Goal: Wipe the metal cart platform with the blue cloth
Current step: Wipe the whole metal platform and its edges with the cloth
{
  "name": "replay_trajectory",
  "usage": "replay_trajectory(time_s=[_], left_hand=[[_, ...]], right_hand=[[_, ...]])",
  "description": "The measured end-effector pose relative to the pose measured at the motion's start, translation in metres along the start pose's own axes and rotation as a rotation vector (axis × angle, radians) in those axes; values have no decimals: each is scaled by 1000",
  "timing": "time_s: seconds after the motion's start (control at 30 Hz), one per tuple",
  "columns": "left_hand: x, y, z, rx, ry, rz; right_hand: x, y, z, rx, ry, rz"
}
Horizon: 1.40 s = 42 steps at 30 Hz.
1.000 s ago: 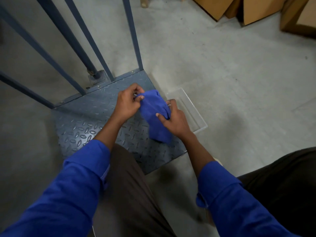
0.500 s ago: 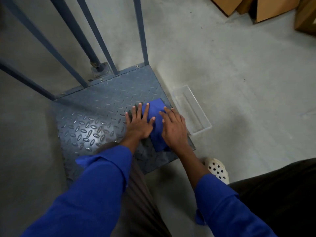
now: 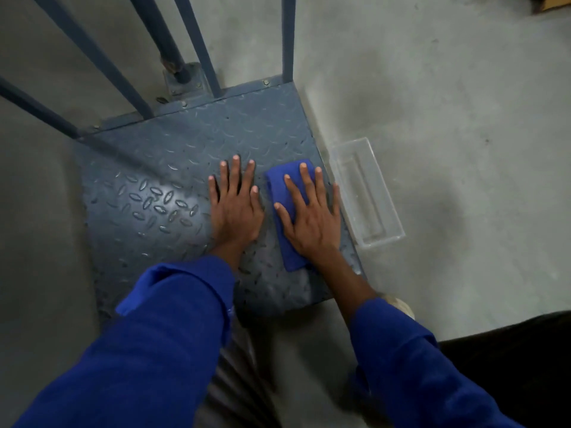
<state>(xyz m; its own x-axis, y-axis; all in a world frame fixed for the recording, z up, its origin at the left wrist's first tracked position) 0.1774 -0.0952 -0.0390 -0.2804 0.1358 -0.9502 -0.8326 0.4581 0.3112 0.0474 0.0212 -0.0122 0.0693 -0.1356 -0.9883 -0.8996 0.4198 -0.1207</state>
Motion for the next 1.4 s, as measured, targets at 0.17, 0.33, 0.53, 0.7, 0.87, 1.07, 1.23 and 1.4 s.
replay_trajectory(time_s=[0.17, 0.33, 0.53, 0.7, 0.87, 1.07, 1.23, 1.4], left_hand=[[-2, 1, -23, -80, 38, 2], [-1, 1, -49, -96, 16, -24], [0, 2, -59, -109, 44, -12], [-2, 0, -58, -109, 25, -3], [-16, -29, -85, 4, -47, -22], [-17, -47, -101, -59, 27, -41], [-17, -48, -101, -76, 35, -7], [-17, -49, -100, -78, 62, 3]], right_hand=[[13, 1, -54, 27, 78, 35], [22, -6, -132, -79, 54, -20], [27, -17, -200, -106, 12, -59], [26, -14, -161, -135, 56, -104], [27, -32, -120, -67, 14, -137], [24, -21, -198, 29, -56, -115], [30, -46, -208, -390, -55, -159], [31, -39, -196, -274, 45, -31]])
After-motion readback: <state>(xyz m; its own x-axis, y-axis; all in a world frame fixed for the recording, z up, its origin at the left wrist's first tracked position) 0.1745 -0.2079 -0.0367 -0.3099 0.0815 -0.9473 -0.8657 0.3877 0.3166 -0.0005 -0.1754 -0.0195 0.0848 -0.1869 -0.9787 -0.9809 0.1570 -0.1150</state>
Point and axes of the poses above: each hand's wrist, its own z-axis away from the middle knuckle, its own x-axis out of the palm, y = z × x, the point moved 3 cm from there along -z, towards the middle knuckle, and after that the axes turned 5 degrees about z, right-handed, at the moved point
